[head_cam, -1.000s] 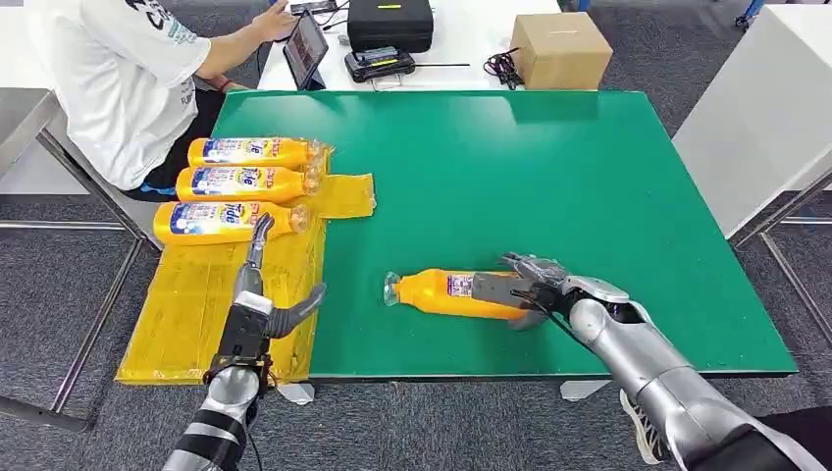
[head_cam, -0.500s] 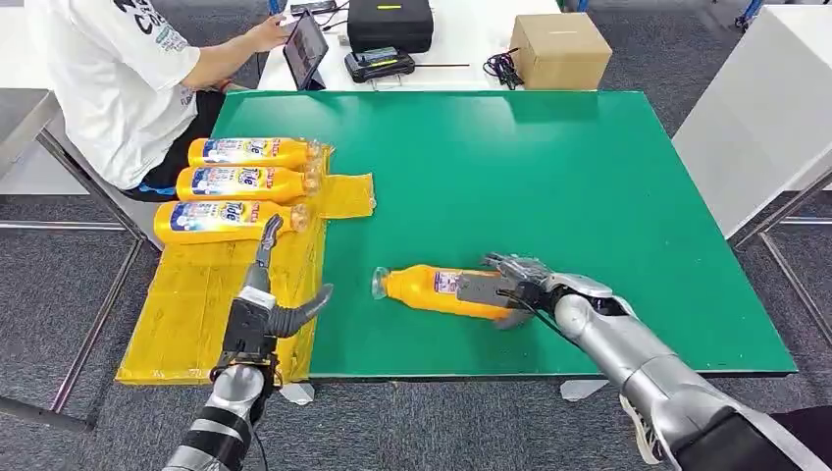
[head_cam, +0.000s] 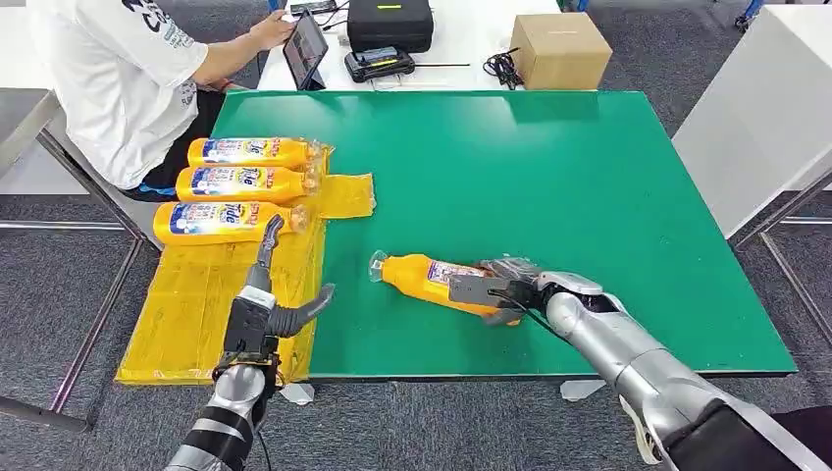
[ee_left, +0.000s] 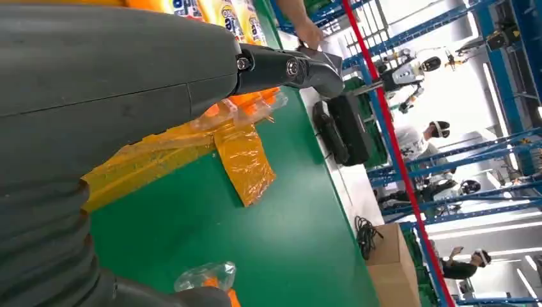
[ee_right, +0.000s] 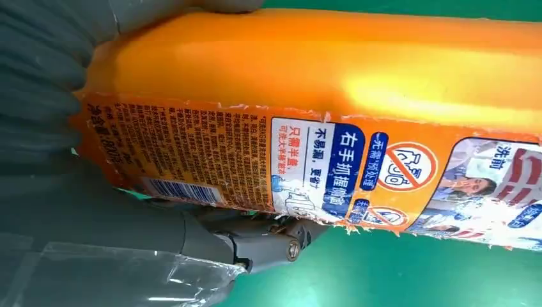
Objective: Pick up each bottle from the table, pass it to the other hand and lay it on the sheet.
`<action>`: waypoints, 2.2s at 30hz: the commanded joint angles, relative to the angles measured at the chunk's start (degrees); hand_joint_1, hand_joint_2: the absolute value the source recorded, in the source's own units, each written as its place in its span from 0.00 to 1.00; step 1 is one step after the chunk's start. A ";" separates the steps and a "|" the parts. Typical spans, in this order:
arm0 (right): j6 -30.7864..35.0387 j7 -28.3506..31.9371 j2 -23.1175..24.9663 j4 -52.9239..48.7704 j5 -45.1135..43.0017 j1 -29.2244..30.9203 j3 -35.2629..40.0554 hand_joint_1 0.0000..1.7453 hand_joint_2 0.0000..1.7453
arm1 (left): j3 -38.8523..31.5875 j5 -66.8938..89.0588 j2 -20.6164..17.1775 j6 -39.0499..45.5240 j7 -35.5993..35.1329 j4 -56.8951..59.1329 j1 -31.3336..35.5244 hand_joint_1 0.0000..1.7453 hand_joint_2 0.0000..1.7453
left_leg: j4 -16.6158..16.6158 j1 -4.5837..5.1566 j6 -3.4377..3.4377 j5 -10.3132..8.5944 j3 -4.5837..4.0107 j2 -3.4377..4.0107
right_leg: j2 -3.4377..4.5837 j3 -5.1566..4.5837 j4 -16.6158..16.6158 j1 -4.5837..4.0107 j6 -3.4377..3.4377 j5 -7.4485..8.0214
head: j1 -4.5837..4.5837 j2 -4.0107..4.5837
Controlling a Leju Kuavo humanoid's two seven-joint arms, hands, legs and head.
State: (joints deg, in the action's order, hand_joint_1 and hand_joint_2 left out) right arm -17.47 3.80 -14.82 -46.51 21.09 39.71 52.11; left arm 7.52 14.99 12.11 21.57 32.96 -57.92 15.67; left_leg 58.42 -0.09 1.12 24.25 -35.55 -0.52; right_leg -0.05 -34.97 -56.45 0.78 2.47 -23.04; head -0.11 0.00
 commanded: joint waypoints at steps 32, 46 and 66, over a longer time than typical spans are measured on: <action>48.83 26.34 24.11 -47.89 5.61 -42.03 -41.94 1.00 1.00 | -2.95 -11.15 0.82 -9.41 -7.56 -6.99 -5.10 0.00 1.00 | -0.07 -0.02 -0.10 0.13 -0.10 -0.07 | -0.11 -0.08 0.03 -0.02 -0.12 -0.13 | 0.02 0.00; 44.35 33.08 27.44 -21.88 4.18 -40.25 -37.42 1.00 1.00 | 7.94 -29.42 -3.16 -27.69 -15.80 -9.68 -7.84 0.00 1.00 | -0.17 -0.06 -0.10 0.12 0.09 0.07 | 0.00 0.07 0.14 -0.06 -0.12 -0.10 | 0.00 0.00; 45.68 34.54 30.59 -10.07 6.77 -33.95 -26.02 1.00 1.00 | 12.23 -32.13 -4.10 -30.12 -17.08 -7.27 -6.04 0.00 1.00 | -0.15 -0.08 -0.11 0.13 0.08 0.04 | -0.03 0.07 0.09 -0.07 -0.15 -0.13 | 0.02 0.00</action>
State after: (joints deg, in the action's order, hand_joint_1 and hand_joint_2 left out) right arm 27.52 38.12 15.85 -63.80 27.63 1.90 22.21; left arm 17.38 -16.92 10.16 -8.50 16.22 -68.48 7.47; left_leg 58.35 -0.13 1.07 24.30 -35.78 -0.58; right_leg -0.15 -35.21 -56.44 0.76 2.41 -23.11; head -0.09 0.00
